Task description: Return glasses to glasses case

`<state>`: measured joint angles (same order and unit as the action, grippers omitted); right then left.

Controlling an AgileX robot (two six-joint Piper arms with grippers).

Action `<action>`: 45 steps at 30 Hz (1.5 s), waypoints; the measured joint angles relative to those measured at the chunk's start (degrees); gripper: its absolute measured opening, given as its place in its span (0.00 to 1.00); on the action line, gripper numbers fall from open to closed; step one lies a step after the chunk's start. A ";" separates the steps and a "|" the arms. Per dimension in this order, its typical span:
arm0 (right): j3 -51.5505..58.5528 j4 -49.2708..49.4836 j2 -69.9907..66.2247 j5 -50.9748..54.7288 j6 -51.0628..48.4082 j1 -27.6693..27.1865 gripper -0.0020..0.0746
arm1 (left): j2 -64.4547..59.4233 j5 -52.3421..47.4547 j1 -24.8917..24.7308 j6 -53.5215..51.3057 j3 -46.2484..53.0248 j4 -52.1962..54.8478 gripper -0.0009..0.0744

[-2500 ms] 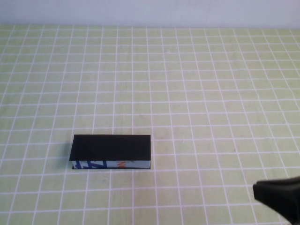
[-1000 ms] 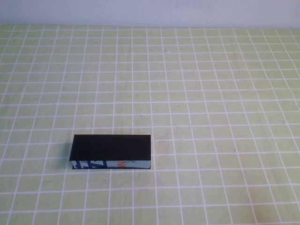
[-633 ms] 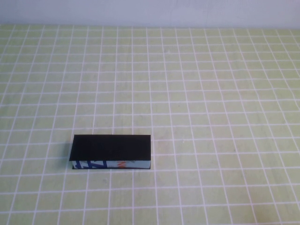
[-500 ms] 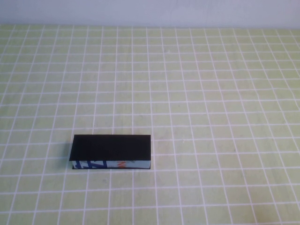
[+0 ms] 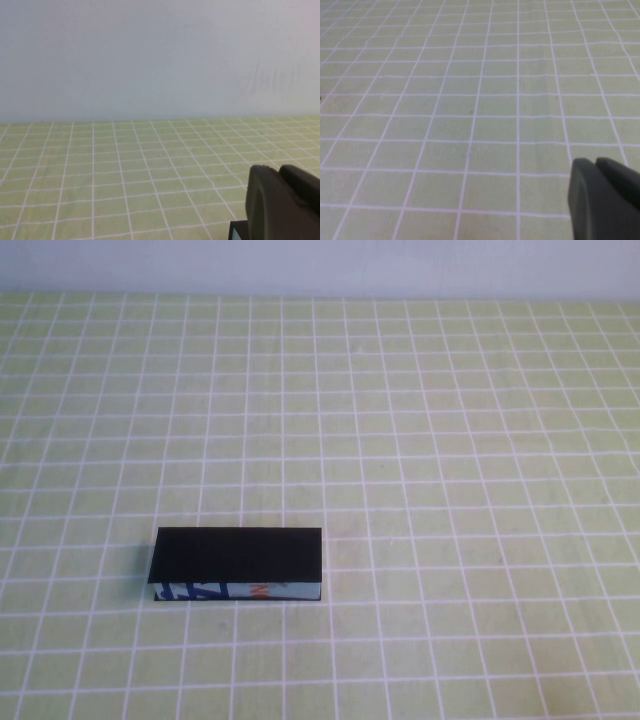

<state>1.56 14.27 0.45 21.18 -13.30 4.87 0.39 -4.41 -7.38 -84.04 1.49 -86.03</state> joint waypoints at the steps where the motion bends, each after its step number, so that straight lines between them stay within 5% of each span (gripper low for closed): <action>1: 0.00 0.00 0.00 0.00 0.00 0.00 0.01 | 0.00 0.00 0.00 0.00 0.00 0.00 0.01; 6: 0.00 0.00 0.00 0.00 0.00 0.00 0.01 | 0.00 0.38 0.00 7.14 0.00 10.73 0.01; 13: 0.00 0.00 0.00 0.00 0.00 0.00 0.01 | 0.00 -2.82 0.00 60.61 0.00 65.39 0.01; 16: 0.00 0.10 0.00 0.00 0.00 0.00 0.01 | 0.12 -5.23 0.12 70.30 0.00 75.58 0.01; 25: 0.00 0.10 0.00 0.00 0.00 0.00 0.01 | 0.20 -16.58 3.68 74.11 0.00 79.63 0.01; 45: 0.00 0.10 0.00 0.00 0.00 -0.04 0.01 | 0.24 -17.67 3.92 74.40 0.00 79.62 0.01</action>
<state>1.56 14.37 0.45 21.18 -13.30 4.83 0.62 -22.08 -3.46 -9.64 1.49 -6.41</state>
